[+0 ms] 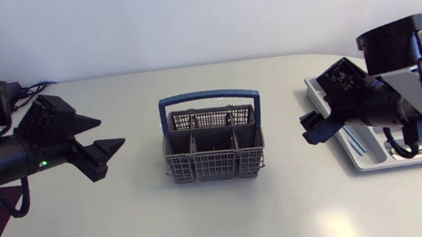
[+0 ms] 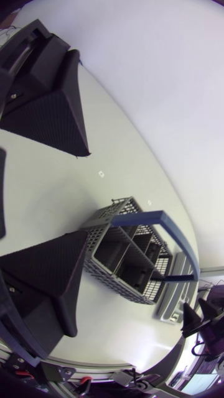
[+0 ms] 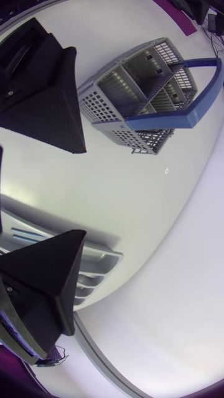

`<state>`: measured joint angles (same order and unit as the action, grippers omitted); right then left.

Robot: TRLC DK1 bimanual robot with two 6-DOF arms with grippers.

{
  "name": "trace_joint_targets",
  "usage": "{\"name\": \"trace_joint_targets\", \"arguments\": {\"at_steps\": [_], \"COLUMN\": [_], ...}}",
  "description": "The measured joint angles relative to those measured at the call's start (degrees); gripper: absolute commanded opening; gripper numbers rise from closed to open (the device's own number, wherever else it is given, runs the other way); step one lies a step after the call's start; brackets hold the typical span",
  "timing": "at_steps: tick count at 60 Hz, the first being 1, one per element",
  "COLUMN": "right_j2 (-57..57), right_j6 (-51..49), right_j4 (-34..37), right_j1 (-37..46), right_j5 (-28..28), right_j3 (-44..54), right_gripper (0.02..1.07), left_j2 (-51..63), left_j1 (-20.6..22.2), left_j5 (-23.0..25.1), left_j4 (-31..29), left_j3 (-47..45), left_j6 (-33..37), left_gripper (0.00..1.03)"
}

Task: Sort the cutlery from the basket into the organizer compartments.

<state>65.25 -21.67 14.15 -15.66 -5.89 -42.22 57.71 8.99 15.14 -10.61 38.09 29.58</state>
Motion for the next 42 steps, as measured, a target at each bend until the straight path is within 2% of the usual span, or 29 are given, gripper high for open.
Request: {"name": "trace_joint_targets", "arguments": {"at_steps": [9, 14, 20, 34, 42], "right_j2": [-6.6, -9.1, -12.1, -20.1, -25.0], "right_j6": [-1.1, -1.3, -1.5, -1.5, -0.9], "right_j4": [2.4, 3.9, 5.2, 5.9, 6.7], "right_j1": [0.6, 1.7, 2.7, 4.5, 4.6], "right_j5": [-0.4, -0.4, -0.4, -0.4, -0.4], "right_j3": [0.9, 1.1, 1.7, 4.0, 6.1], "right_gripper": [1.03, 1.03, 1.03, 1.03, 1.03], "left_j2": [-5.8, -6.0, -6.4, -11.7, -13.7], "left_j1": [-1.6, -1.8, -2.7, -5.4, -5.9], "left_j5": [-2.3, -3.2, -3.2, -2.3, -1.9], "left_j4": [-0.5, -3.4, -5.6, -9.6, -14.5], "left_j3": [0.0, 0.0, -0.4, -0.4, -0.4], "left_j6": [-3.1, -3.6, -4.2, -7.1, -9.4], "left_gripper": [1.0, 0.95, 0.99, 0.99, 0.99]}}
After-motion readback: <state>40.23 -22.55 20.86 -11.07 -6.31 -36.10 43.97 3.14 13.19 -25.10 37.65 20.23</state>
